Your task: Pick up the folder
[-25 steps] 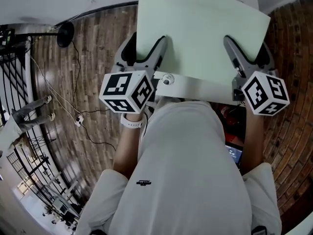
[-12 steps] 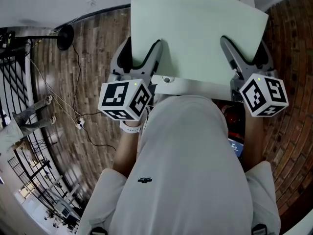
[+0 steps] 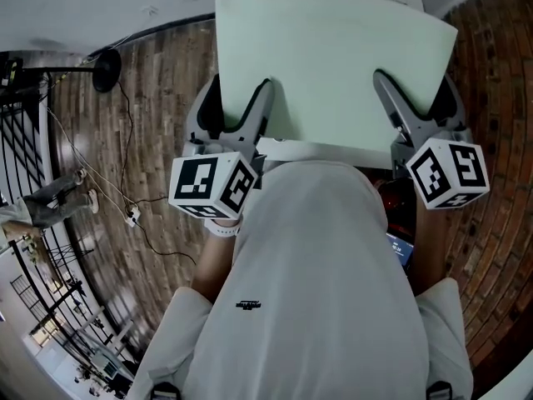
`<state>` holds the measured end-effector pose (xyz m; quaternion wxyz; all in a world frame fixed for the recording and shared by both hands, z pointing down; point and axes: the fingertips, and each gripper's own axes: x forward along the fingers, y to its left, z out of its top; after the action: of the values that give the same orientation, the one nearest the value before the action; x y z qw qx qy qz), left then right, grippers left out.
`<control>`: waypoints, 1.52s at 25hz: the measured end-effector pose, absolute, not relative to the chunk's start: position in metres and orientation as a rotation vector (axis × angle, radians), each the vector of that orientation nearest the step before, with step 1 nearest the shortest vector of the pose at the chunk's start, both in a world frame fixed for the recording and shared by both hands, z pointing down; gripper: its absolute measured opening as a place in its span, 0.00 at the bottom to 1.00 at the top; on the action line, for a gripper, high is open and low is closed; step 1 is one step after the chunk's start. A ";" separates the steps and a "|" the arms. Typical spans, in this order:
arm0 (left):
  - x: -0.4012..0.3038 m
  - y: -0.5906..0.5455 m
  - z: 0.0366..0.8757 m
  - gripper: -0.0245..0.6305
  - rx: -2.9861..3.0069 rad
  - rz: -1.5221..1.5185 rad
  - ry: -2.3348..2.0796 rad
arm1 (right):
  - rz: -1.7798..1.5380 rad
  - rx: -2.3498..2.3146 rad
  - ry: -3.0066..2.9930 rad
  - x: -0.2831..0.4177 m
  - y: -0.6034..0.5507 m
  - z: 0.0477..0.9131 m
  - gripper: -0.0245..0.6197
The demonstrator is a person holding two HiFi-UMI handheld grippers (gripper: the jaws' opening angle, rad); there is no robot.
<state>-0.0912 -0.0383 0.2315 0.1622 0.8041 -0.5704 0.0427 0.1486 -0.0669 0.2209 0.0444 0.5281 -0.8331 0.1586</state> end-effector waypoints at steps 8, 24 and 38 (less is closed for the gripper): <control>-0.091 -0.034 0.225 0.55 2.307 0.088 -1.635 | 0.448 1.614 -2.561 0.149 -0.064 0.212 0.77; -0.095 -0.023 0.228 0.55 2.313 0.102 -1.620 | 0.465 1.619 -2.561 0.144 -0.050 0.217 0.77; -0.095 -0.023 0.231 0.55 2.318 0.102 -1.597 | 0.479 1.633 -2.543 0.145 -0.047 0.219 0.77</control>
<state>-0.0946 -0.0230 0.2311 0.1615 0.8122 -0.5595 0.0359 0.1454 -0.0474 0.2193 0.0406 0.5332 -0.8304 0.1564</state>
